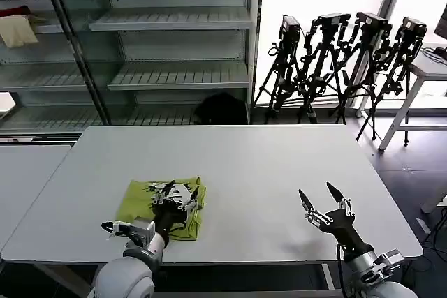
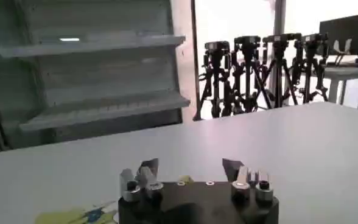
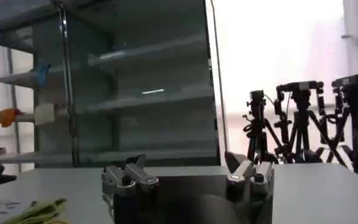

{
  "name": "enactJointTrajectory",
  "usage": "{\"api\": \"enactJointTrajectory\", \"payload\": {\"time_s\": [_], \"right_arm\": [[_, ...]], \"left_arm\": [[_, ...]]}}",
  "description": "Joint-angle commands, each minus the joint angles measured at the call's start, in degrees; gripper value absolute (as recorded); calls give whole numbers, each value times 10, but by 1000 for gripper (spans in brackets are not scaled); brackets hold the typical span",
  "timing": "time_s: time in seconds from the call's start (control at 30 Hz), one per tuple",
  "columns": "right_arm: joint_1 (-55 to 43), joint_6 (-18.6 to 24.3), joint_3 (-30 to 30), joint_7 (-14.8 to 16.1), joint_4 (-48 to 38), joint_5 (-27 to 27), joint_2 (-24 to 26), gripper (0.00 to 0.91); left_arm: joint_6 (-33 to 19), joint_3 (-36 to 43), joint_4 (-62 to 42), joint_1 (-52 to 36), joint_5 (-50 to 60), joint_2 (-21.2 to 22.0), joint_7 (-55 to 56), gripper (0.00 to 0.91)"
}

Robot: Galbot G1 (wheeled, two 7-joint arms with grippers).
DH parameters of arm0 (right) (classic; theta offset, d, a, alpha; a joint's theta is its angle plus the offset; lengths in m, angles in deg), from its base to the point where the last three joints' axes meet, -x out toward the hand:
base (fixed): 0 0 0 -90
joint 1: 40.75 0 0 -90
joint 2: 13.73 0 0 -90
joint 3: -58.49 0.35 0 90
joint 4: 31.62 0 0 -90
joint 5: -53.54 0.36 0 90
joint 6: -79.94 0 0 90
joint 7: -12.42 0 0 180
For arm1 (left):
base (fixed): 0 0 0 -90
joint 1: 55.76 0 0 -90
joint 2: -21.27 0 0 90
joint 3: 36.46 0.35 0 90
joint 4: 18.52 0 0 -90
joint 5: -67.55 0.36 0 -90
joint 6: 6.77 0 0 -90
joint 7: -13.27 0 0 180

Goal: Fold and organize the clothes.

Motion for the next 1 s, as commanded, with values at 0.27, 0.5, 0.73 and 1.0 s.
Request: {"api": "enactJointTrajectory", "payload": {"time_s": [0.27, 0.5, 0.73, 1.0], "right_arm": [[-1, 3, 7, 2, -2, 8, 9, 907], [1, 3, 10, 2, 0, 8, 11, 907], [0, 0, 10, 1, 1, 6, 8, 907], [-2, -1, 3, 2, 0, 1, 7, 907]], "left_arm": [[9, -267, -36, 124, -147, -93, -30, 907], [-4, -267, -127, 100, -175, -82, -48, 907], [-5, -245, -131, 85, -177, -55, -50, 907], [-2, -235, -124, 81, -199, -36, -57, 907]]}}
